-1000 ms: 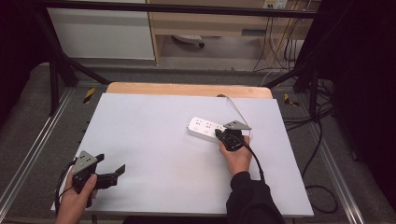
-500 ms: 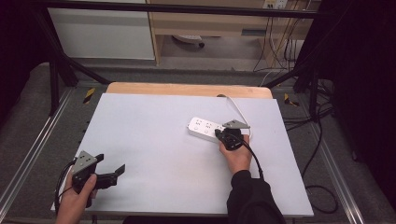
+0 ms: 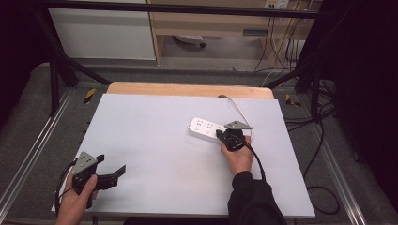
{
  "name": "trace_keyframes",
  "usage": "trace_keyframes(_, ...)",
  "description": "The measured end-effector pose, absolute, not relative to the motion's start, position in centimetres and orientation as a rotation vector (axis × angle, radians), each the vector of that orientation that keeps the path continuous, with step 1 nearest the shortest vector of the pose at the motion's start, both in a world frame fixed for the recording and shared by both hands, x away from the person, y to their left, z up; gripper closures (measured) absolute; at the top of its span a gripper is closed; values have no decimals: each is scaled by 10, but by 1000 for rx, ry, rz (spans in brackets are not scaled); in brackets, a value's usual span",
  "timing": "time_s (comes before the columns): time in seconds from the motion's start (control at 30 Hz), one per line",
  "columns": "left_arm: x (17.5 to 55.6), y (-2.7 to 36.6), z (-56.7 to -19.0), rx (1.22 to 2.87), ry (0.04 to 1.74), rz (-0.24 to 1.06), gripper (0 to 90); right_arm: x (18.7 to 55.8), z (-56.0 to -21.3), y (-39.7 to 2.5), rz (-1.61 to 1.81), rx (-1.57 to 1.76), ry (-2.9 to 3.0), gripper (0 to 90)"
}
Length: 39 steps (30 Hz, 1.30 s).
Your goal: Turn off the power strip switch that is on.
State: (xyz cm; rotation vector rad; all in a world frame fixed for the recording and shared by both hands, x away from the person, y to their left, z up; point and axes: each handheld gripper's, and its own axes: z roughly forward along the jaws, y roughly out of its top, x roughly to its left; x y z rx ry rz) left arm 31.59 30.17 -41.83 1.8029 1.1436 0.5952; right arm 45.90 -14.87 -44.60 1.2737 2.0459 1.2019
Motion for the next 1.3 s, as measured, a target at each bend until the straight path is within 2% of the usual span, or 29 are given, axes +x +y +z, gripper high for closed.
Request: trace_keyframes(1.3,317,303,-419,1799,1147,594,68,459,-447,-148,1234,1306,2032,900)
